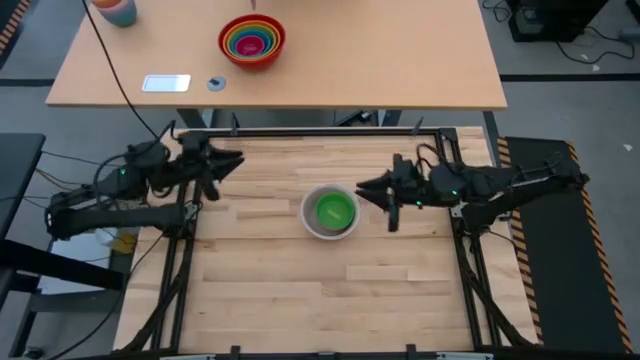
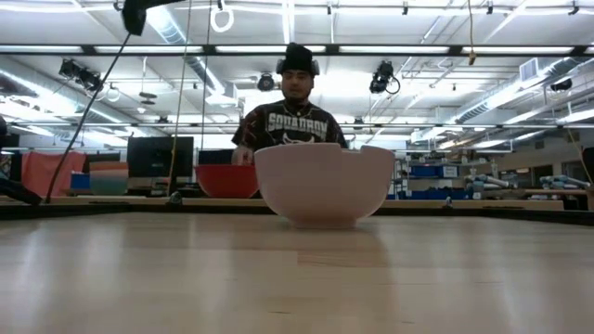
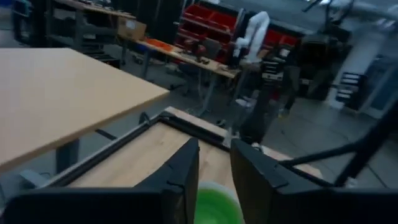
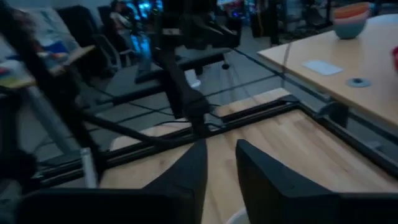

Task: Nest bowls inside each other
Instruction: Return to Home Position

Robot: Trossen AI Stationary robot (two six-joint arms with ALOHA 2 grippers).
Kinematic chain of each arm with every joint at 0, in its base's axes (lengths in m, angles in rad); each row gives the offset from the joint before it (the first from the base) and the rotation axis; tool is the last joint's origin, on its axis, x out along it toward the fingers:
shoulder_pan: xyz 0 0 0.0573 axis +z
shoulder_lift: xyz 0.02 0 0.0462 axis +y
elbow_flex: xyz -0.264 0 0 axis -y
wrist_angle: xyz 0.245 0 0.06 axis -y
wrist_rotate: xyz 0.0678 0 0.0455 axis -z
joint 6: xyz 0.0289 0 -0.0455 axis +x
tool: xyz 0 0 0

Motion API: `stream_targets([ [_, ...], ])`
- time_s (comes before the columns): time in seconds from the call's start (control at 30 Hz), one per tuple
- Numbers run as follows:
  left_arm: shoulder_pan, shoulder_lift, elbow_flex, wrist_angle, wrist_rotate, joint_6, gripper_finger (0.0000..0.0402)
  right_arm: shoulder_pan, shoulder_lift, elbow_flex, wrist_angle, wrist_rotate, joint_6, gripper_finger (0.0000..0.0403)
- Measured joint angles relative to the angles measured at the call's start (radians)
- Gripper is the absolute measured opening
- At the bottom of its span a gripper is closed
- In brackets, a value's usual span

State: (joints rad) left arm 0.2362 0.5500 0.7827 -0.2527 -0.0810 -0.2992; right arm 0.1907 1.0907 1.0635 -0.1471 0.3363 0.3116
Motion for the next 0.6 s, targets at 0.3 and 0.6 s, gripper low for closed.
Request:
stream_targets([
  [0.3,-0.068,-0.317,-0.373,0.398,0.068,0.087,0.0007,0.163,-0.231,-0.345,0.254,0.193,-0.076,0.0012],
  [0.6,-0.07,-0.336,-0.414,0.237,0.041,0.234,0.0024,0.154,-0.433,-0.51,0.271,0.105,-0.109,0.0006],
])
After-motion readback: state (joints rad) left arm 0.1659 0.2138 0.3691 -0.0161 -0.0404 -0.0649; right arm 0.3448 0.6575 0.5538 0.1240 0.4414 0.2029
